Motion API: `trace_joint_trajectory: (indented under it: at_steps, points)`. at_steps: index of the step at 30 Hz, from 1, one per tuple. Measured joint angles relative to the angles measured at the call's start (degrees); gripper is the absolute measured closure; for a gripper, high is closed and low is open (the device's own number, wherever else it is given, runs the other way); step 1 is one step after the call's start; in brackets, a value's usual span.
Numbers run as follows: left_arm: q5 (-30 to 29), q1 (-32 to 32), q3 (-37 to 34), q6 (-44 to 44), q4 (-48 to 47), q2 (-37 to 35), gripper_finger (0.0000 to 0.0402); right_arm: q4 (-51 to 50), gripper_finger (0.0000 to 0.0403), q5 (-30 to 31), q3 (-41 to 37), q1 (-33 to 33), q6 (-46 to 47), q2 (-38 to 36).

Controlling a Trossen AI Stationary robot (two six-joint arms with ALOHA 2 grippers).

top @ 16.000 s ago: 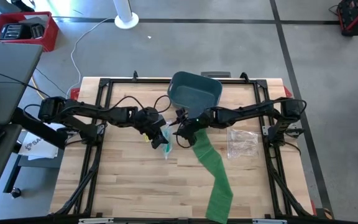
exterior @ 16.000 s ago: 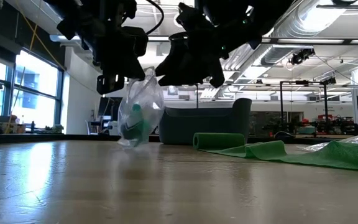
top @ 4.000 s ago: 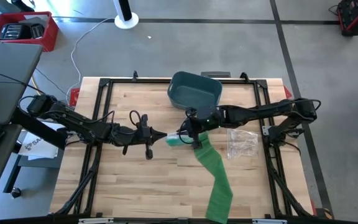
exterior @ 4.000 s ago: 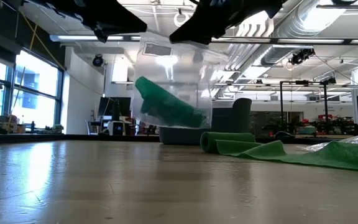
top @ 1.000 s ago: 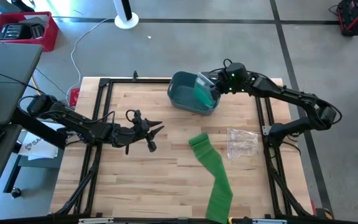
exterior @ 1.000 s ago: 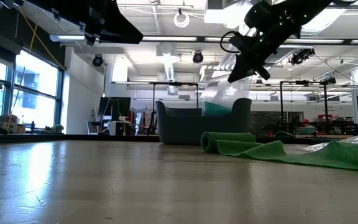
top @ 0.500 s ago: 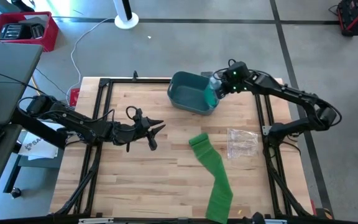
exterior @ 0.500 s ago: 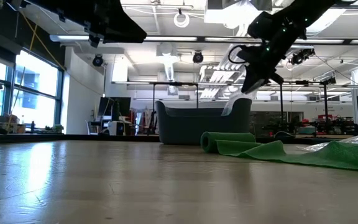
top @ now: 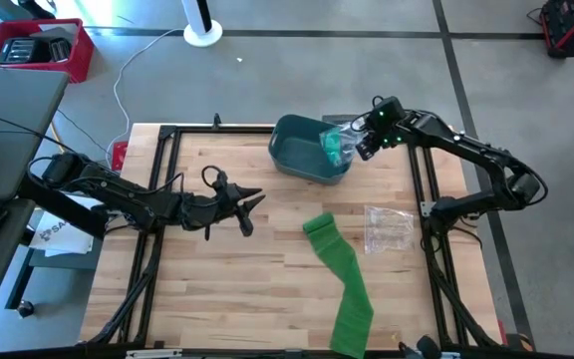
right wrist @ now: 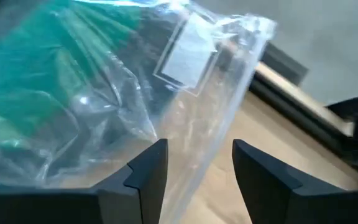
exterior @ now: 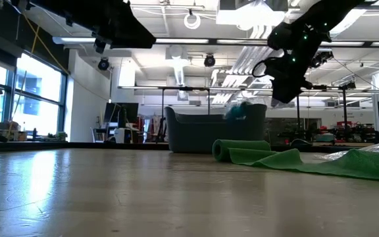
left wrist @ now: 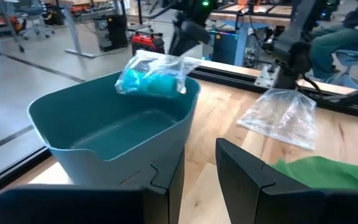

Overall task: Roll bandage
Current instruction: Put the left transparent zip bag into the blue bin, then adjust the blue bin to the top center of the table

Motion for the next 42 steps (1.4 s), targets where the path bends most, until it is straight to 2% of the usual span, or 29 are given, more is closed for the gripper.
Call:
trace_joint_trajectory:
  at_steps: [7,18,23,26,33,37,42]
  points:
    - [0.02,1.71,0.0,-0.04,0.95,0.0,0.0314,0.92,0.0231,-7.6,0.0,1.58,-0.08,0.0]
    - [1.9,2.78,0.0,-0.98,0.94,0.0,0.0314,6.9,0.0231,-8.54,0.0,3.23,2.46,0.0]
    - [1.95,2.78,0.0,-1.42,0.92,0.0,0.0314,7.04,0.0231,-16.66,0.0,3.23,3.22,0.0]
    - [1.95,2.78,0.0,-1.42,0.92,0.0,0.0314,5.68,0.0231,-19.08,0.0,3.28,4.3,0.0]
    - [1.93,2.78,0.0,-1.42,0.93,0.0,0.0314,1.56,0.0231,-18.73,0.0,3.24,3.46,-2.11]
    - [1.92,3.43,0.0,-1.48,0.94,0.0,0.0314,-1.01,0.0231,-14.28,0.0,3.26,3.1,-5.06]
    - [1.92,4.45,-0.02,-2.5,1.26,0.0,0.0314,-9.56,0.0231,-13.6,0.04,3.31,0.99,-4.43]
